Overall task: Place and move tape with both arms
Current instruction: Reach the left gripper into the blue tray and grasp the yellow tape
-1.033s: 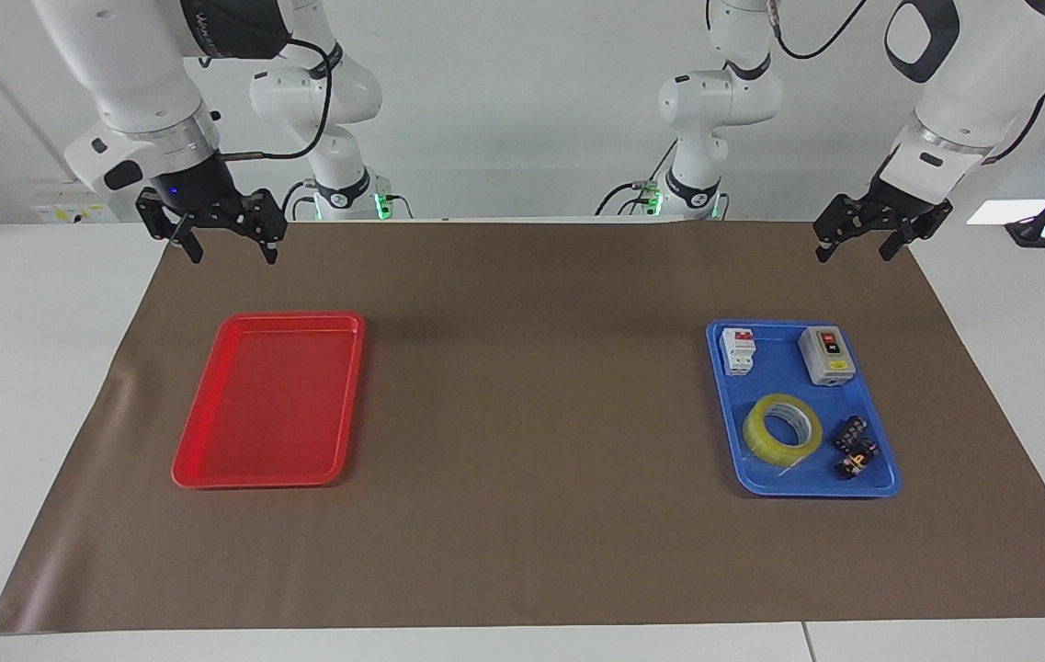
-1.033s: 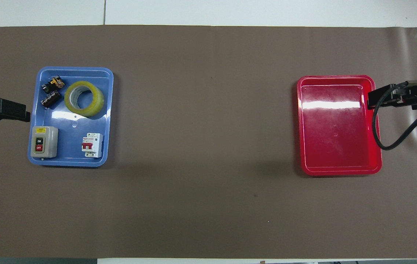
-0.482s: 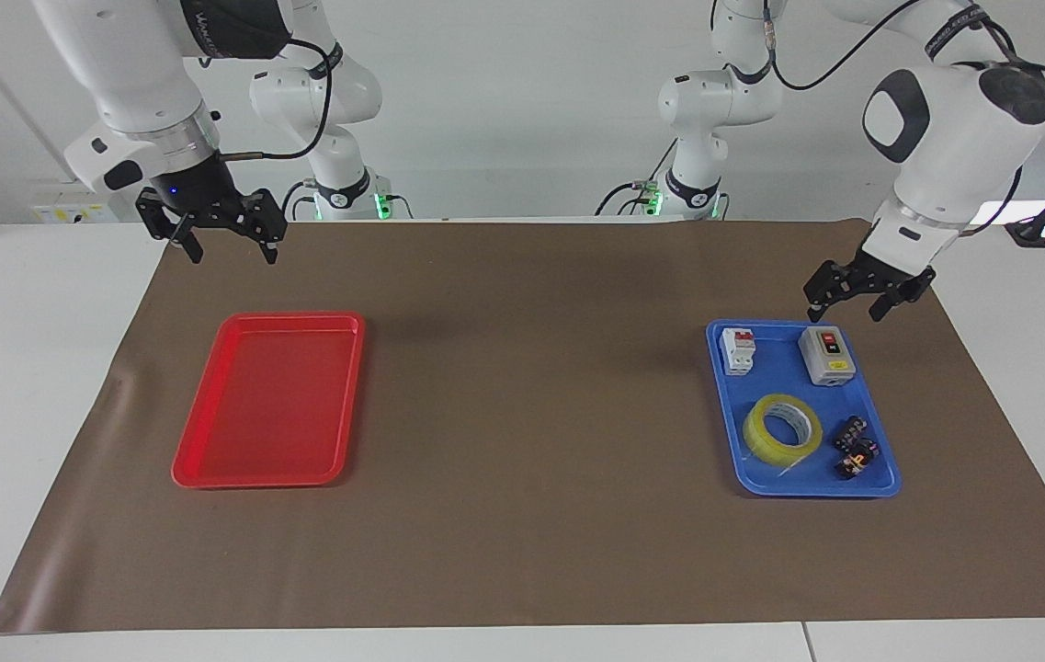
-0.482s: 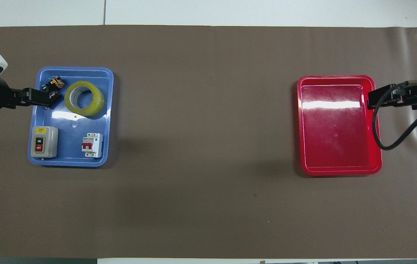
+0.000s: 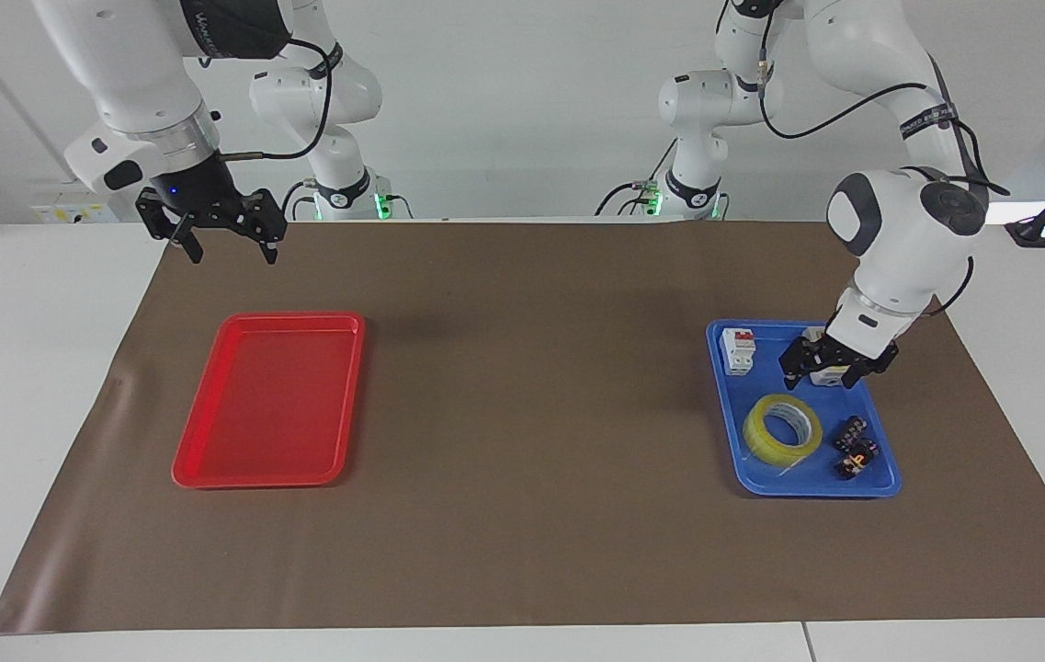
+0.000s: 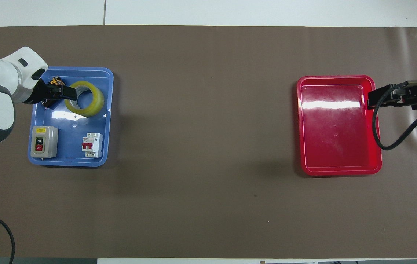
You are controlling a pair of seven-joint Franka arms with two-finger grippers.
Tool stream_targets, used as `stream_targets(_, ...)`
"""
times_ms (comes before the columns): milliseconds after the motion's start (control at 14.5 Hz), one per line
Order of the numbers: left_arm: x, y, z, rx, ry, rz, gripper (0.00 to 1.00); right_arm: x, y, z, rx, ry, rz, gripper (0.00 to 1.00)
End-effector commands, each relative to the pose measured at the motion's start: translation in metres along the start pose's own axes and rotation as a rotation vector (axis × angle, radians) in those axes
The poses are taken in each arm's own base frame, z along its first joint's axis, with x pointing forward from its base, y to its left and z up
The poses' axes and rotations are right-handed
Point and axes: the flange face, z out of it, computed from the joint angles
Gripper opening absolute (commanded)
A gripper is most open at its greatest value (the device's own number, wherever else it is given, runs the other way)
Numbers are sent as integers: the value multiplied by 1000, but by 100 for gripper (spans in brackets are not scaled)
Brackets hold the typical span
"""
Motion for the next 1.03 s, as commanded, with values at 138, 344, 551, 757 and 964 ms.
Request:
stream_targets(138,0,-11,34,10,49,-5,100,-5,2,0,14,2,9,100)
stream_targets(344,4,-13,59,10,53,-11,100,-5,2,0,14,2,9,100)
stream_targets(551,5,-18,76,10,44,-16,100,-5,2,0,14,2,9,100)
stream_targets(757,5,-30,87,13,43,-35,100,-5,2,0,14,2,9,100)
stream_targets(964,0,-29,90,12,28,-40,83,-5,2,0,13,-1,12,100)
